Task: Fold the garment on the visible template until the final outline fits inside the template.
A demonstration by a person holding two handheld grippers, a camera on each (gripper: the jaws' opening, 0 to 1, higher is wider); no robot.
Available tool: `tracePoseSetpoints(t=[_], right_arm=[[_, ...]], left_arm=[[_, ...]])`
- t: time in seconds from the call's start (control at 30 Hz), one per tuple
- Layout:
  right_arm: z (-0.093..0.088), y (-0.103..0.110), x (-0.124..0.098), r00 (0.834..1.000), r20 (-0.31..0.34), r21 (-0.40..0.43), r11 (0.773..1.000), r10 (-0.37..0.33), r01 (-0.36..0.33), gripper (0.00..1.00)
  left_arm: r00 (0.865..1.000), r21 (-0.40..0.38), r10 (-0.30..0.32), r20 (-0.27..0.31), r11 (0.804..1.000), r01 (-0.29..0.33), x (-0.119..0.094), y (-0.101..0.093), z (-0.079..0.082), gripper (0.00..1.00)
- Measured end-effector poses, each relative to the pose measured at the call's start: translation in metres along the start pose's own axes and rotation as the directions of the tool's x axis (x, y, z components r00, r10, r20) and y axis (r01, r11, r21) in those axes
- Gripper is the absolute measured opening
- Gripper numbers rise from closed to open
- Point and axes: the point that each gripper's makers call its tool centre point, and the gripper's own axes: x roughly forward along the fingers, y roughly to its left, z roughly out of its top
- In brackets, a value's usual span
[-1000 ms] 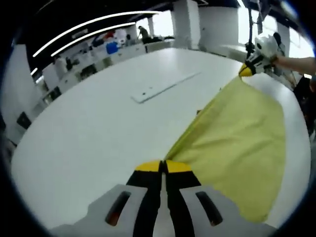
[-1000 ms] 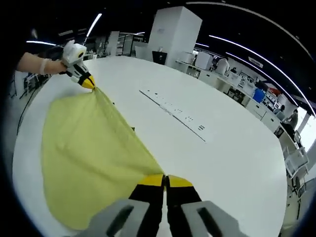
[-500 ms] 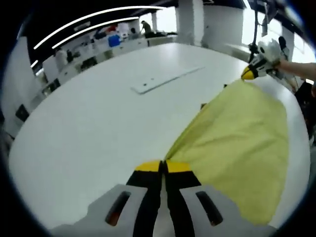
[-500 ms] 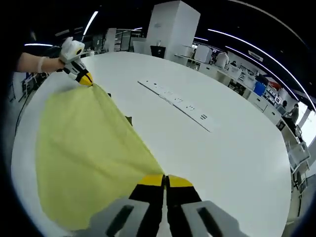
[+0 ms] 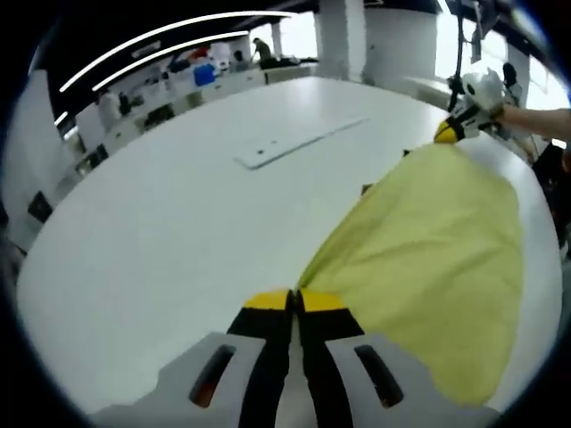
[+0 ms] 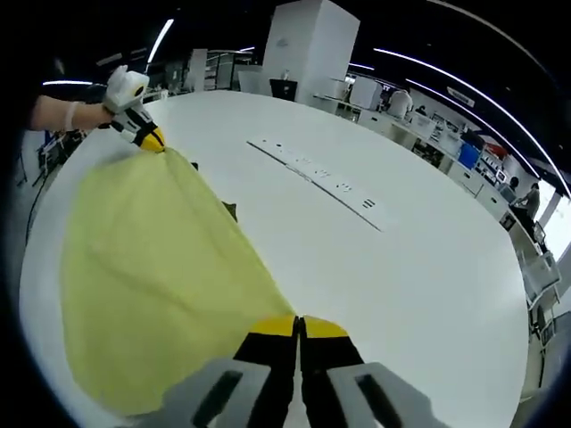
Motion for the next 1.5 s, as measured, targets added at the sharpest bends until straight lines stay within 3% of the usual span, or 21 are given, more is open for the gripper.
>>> tracePoseSetpoints(t=[0.1, 0.2, 0.27, 0.37, 0.5, 0.67, 0.73, 0.97, 1.1, 1.33, 1.5], right_arm=[[0.005, 0.001, -0.003, 1.0, 0.009, -0.046, 0.999, -0.008, 0.008, 0.02], [0.013, -0.002, -0.005, 0.999, 0.045, 0.022, 1.0, -0.008, 0.007, 0.27], [0.017, 0.001, -0.009, 0.998, 0.063, 0.063, 0.998, 0.002, -0.006, 0.36], [0.02, 0.006, -0.015, 0.996, 0.084, 0.082, 0.996, 0.022, -0.029, 0.37], [0.024, 0.013, -0.02, 0.991, 0.122, 0.126, 0.99, 0.046, -0.062, 0.52], [0.022, 0.021, -0.026, 0.991, 0.121, 0.114, 0.991, 0.055, -0.069, 0.56], [0.023, 0.023, -0.03, 0.99, 0.132, 0.12, 0.99, 0.058, -0.074, 0.61], [0.026, 0.032, -0.041, 0.984, 0.165, 0.108, 0.991, 0.066, -0.085, 0.74], [0.028, 0.038, -0.046, 0.977, 0.197, 0.116, 0.988, 0.082, -0.107, 0.86], [0.032, 0.047, -0.05, 0.968, 0.222, 0.117, 0.983, 0.116, -0.144, 0.94], [0.03, 0.05, -0.053, 0.97, 0.21, 0.104, 0.984, 0.122, -0.146, 0.93]], left_arm=[[1.0, -0.018, -0.015, 0.011, 1.0, 0.015, 0.0, 0.002, 0.0, 0.04], [0.999, -0.06, -0.029, 0.032, 0.998, 0.031, -0.003, 0.002, 0.001, 0.23], [0.998, -0.061, -0.028, 0.05, 0.998, 0.031, -0.008, 0.0, 0.003, 0.3], [0.995, -0.063, -0.046, 0.084, 0.997, 0.051, -0.017, -0.01, 0.009, 0.34], [0.983, -0.084, -0.099, 0.153, 0.99, 0.113, -0.031, -0.032, 0.025, 0.51], [0.975, -0.057, -0.132, 0.177, 0.988, 0.144, -0.039, -0.034, 0.034, 0.57], [0.966, -0.058, -0.158, 0.203, 0.983, 0.173, -0.042, -0.035, 0.04, 0.62], [0.951, 0.003, -0.239, 0.197, 0.97, 0.243, -0.047, -0.035, 0.036, 0.75], [0.942, 0.02, -0.273, 0.194, 0.961, 0.274, -0.058, -0.061, 0.036, 0.88], [0.935, 0.019, -0.297, 0.194, 0.954, 0.299, -0.072, -0.072, 0.035, 0.92], [0.932, 0.017, -0.301, 0.201, 0.952, 0.304, -0.08, -0.08, 0.035, 0.91]])
